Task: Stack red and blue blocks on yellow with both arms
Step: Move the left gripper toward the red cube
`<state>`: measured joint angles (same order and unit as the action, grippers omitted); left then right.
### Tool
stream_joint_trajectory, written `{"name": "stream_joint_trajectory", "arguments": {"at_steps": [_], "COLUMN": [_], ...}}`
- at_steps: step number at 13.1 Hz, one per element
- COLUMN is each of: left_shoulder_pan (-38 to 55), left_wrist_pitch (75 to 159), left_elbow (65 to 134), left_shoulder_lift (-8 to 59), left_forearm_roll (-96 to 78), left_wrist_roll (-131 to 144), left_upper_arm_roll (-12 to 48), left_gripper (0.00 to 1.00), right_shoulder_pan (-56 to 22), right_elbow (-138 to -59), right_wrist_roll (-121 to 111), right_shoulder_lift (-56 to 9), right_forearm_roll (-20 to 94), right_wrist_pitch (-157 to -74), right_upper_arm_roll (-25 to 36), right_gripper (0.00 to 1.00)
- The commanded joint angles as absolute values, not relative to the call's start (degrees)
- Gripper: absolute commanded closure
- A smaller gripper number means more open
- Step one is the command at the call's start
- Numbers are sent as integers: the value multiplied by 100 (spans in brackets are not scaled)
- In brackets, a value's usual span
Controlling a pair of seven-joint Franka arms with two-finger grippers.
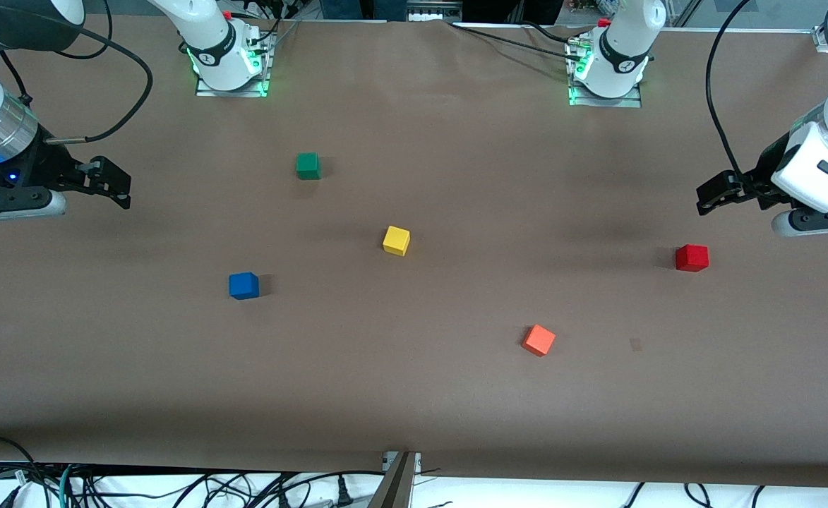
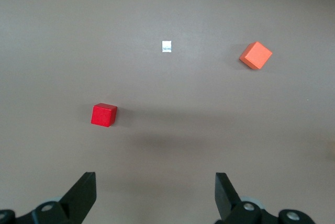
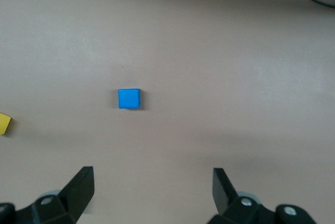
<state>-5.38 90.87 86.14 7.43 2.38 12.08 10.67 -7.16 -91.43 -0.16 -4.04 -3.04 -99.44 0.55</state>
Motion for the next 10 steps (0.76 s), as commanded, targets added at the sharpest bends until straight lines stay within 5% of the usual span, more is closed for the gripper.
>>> {"name": "stream_joint_trajectory", "arguments": {"at_steps": [1,10], "left_shoulder_pan": [-571,-957], "left_wrist_pitch": [8947,8965], "left_elbow": [8385,8394], "left_shoulder_lift": [879,1203], "left_forearm_roll": [343,360], "left_wrist_roll": [1178,899], "left_upper_arm_roll": [1072,1063], "left_gripper": [0,0], "right_shoulder_pan": [-703,-703], "right_elbow": [-9035,-9026], "right_wrist_roll": [-35,-26], "right_shoulder_lift": [-431,-431], "right_forearm_roll": [-281,-272], "right_wrist_pitch": [-9844,-9853], "right_upper_arm_roll": [35,35], "right_gripper": [0,0]}}
